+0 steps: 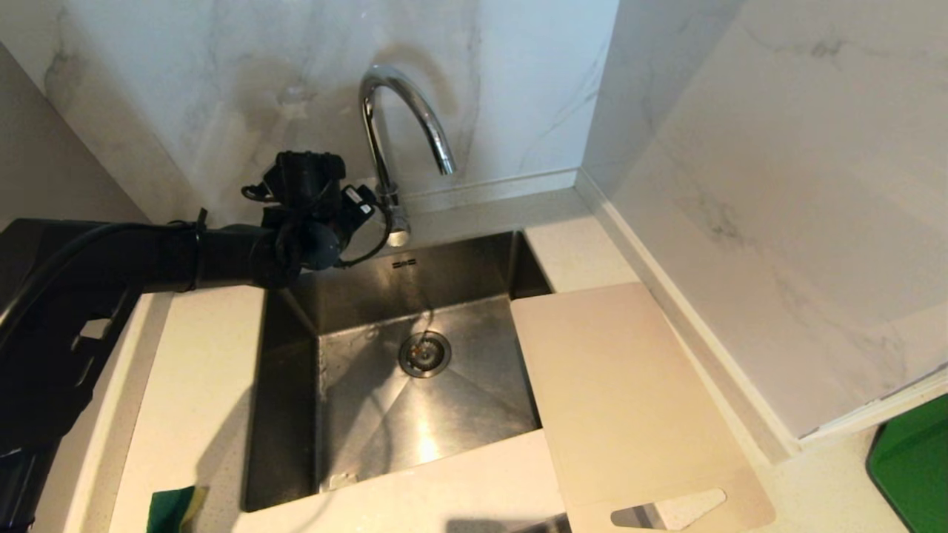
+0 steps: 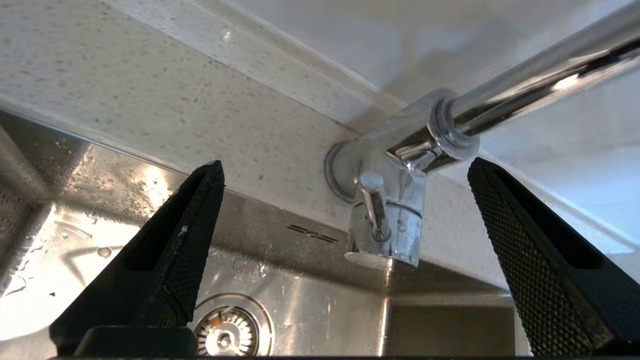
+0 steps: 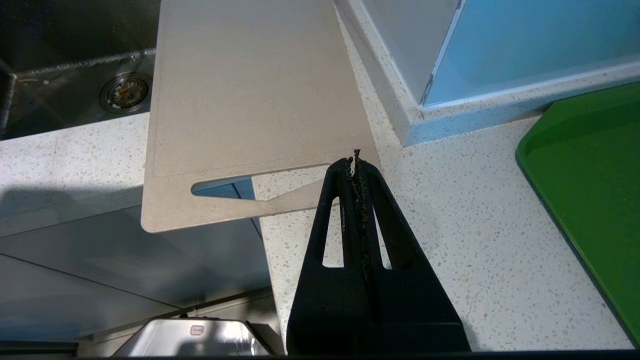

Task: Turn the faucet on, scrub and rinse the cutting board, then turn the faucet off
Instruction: Turn on the tap

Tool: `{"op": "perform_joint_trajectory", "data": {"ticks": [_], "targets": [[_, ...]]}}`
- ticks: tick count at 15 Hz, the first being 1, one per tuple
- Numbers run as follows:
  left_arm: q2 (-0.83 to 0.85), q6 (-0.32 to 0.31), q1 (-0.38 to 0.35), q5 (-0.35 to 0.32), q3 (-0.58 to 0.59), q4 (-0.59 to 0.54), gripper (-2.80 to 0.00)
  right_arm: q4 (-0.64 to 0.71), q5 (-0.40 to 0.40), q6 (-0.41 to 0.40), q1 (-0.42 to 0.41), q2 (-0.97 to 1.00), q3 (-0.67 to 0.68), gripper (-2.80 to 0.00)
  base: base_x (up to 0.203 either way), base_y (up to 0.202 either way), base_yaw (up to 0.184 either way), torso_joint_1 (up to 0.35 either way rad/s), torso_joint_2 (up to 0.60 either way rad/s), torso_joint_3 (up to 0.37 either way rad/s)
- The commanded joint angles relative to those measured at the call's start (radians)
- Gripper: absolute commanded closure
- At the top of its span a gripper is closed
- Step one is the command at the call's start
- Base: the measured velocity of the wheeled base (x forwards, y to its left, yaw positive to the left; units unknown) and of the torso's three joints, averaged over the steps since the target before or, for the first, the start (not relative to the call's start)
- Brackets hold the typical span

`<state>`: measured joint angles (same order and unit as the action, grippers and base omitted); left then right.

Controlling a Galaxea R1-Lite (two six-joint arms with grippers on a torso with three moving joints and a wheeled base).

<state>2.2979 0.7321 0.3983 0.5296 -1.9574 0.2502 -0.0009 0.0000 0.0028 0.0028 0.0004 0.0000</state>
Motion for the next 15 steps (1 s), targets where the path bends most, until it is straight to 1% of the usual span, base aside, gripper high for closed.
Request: {"op": "perform_joint_trajectory", "data": {"ticks": [1,3,9,12,15], "targets": [[0.014,-0.016,0.002,0.004,0.000,0.000,-2.80,-0.001,0.000,0.000,0.000,0.000,0.000,0.00,0.000,0.000,0.000,0.000,0.00,0.000],[0.017,-0.037,0.013,0.004,0.000,0.006,-2.80,-0.001,0.000,0.000,0.000,0.000,0.000,0.00,0.000,0.000,0.000,0.000,0.00,0.000],[0.056,-0.037,0.008,0.015,-0.001,0.008,-2.80,-0.001,0.000,0.000,0.000,0.000,0.000,0.00,0.000,0.000,0.000,0.000,0.00,0.000],[0.069,-0.037,0.001,0.037,-0.001,0.045,-2.80,-0.001,0.000,0.000,0.000,0.000,0.000,0.00,0.000,0.000,0.000,0.000,0.00,0.000],[0.081,-0.037,-0.004,0.052,0.000,0.050,-2.80,-0.001,0.000,0.000,0.000,0.000,0.000,0.00,0.000,0.000,0.000,0.000,0.00,0.000]]}}
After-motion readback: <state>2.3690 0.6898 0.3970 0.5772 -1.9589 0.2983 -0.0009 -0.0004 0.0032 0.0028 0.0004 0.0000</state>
